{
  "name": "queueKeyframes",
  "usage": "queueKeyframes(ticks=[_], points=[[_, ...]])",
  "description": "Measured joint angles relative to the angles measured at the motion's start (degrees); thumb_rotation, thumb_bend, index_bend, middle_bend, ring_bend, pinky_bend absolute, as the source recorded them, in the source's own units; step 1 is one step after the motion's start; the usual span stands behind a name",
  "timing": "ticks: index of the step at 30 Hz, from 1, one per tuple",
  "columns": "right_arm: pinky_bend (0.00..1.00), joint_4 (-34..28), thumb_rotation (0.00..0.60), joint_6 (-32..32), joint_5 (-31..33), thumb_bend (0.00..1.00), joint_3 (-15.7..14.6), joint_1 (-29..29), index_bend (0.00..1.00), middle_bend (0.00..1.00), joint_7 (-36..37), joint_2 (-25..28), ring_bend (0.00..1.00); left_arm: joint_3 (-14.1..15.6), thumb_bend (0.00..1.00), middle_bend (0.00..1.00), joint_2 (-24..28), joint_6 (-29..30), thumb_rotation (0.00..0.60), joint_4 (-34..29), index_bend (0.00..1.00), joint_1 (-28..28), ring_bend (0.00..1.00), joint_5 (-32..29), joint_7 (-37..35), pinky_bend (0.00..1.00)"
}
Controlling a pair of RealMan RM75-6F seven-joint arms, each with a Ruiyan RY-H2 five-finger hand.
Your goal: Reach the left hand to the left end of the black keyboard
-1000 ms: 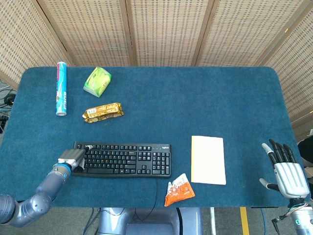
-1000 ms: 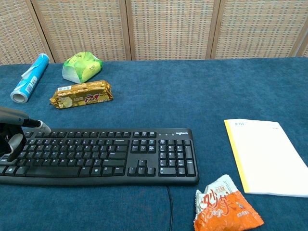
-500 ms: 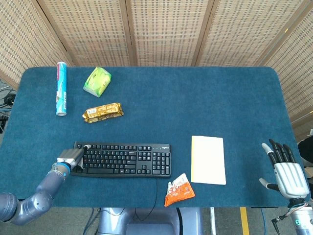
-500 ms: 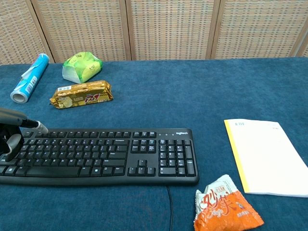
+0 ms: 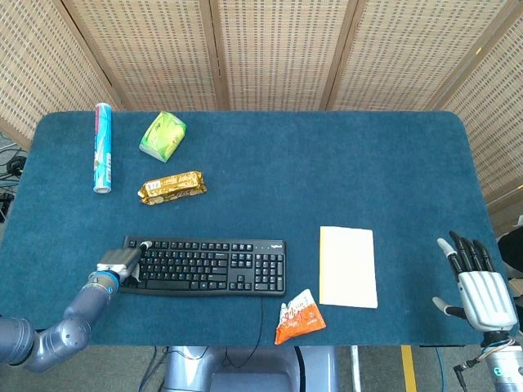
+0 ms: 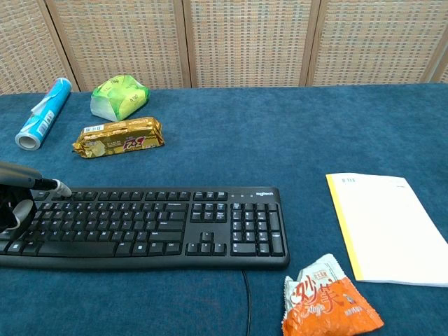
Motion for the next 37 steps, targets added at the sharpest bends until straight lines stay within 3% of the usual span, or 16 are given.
queueKeyframes(ticks=[10,13,16,18,21,24,28,32,37], points=[[0.0,0.28,0.6,0.03,-0.17,0.04,-0.04,0.0,0.06,0.0,0.02,-0.14,0.0,-1.66,0.85,0.59,4.68,1.31,0.6,-4.94,0.0,0.81,0.55,5.55,-3.19,0.36],[0.0,0.33,0.6,0.07,-0.17,0.04,-0.03,-0.01,0.06,0.0,-0.12,-0.19,0.0,-2.63,0.73,0.53,8.14,2.01,0.6,-8.0,0.0,1.57,0.51,9.08,-5.06,0.36],[0.0,0.42,0.6,0.13,0.0,0.04,0.06,-0.05,0.06,0.0,0.05,-0.19,0.0,-3.65,0.59,0.28,11.6,2.78,0.6,-10.75,0.0,3.3,0.31,13.73,-8.14,0.29],[0.0,0.53,0.6,0.06,0.28,0.04,0.16,-0.05,0.06,0.0,0.25,-0.17,0.0,-4.16,0.46,0.08,13.33,3.29,0.6,-12.04,0.0,4.89,0.14,16.97,-10.37,0.16],[0.0,0.78,0.6,-0.29,0.68,0.04,0.24,0.01,0.06,0.0,0.44,-0.19,0.0,-4.56,0.3,0.0,15.17,4.85,0.6,-13.21,0.0,8.46,0.01,23.54,-13.94,0.02],[0.0,1.02,0.6,-0.67,1.16,0.03,0.33,0.1,0.06,0.0,0.46,-0.23,0.0,-4.35,0.13,0.0,15.66,7.93,0.6,-13.26,0.0,13.03,0.0,31.66,-17.01,0.0],[0.0,1.31,0.6,-1.08,1.56,0.03,0.42,0.22,0.06,0.0,0.38,-0.27,0.0,-3.1,0.0,0.0,13.85,16.34,0.6,-10.62,0.0,20.75,0.0,44.74,-19.73,0.0],[0.0,1.67,0.6,-1.67,2.06,0.03,0.45,0.4,0.06,0.0,-0.23,-0.37,0.0,-1.31,0.0,0.0,8.94,27.74,0.6,-3.74,0.0,28.48,0.0,56.1,-19.86,0.0],[0.0,1.96,0.6,-1.9,2.64,0.03,0.74,0.58,0.06,0.0,-0.93,-0.64,0.0,0.81,0.0,0.0,1.41,39.43,0.6,8.66,0.0,37.76,0.0,64.34,-18.96,0.0]])
